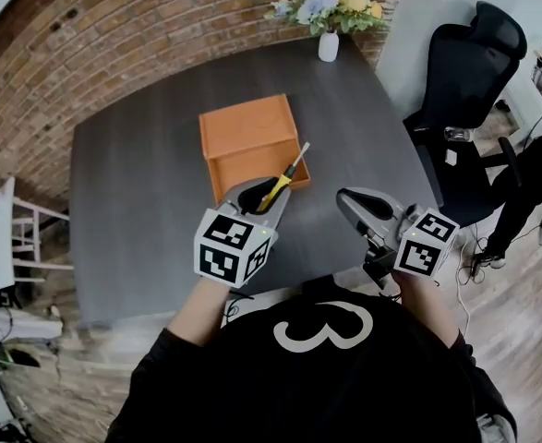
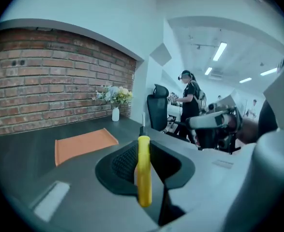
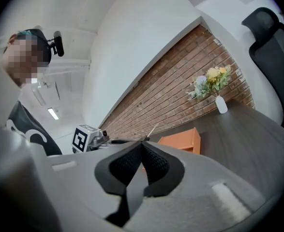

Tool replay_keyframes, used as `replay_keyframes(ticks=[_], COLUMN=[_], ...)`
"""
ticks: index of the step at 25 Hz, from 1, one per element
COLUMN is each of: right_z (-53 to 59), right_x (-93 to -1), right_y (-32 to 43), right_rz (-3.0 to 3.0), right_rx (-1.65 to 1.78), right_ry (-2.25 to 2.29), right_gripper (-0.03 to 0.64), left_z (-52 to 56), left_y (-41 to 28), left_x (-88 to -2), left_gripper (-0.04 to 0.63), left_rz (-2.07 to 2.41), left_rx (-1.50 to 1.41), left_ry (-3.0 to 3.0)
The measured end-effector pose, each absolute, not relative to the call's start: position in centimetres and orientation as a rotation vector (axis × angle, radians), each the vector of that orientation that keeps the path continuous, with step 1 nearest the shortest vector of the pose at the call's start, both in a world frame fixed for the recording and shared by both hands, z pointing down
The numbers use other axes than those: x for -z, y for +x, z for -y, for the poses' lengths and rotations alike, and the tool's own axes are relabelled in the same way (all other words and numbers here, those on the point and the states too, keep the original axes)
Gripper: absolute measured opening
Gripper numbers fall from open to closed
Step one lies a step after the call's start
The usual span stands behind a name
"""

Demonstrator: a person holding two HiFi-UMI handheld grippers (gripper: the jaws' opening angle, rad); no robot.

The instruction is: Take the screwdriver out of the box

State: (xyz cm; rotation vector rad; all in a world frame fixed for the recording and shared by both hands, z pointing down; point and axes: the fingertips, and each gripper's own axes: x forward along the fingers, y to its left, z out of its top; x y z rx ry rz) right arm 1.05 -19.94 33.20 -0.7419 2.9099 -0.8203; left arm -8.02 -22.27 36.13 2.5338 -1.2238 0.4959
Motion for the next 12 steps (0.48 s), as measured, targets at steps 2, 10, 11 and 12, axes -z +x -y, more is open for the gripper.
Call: replay_keyframes(ticks=[2,10,11,12], right_z=[19.1,15.9,15.6,15.3], right_x=[-32.9,-32.6,-32.7,-32.9], right_y=[0.8,-1.2,-1.4,-1.6], right_rz=[-2.910,-2.936,-2.940,-2.947], right_rx=[0.803,0.762,0.760,0.756], right_ry=[-0.747,-0.741,-0.747,-0.760], right_gripper=[0.002,0.002,0.002,0.002], left_z=[20.8,15.7,15.1,14.6], left_y=[-7.9,-9.1,-9.4,-9.6], left_x=[-35.0,-32.2,-32.0,-31.8], left_gripper=[0.097,0.097,0.097,0.097], left_rz=[1.191,1.074,1.077,1.081], left_rx=[-0.396,-0.096,-0.081,-0.071], left_ry=[2.532,2.477,2.474,2.475])
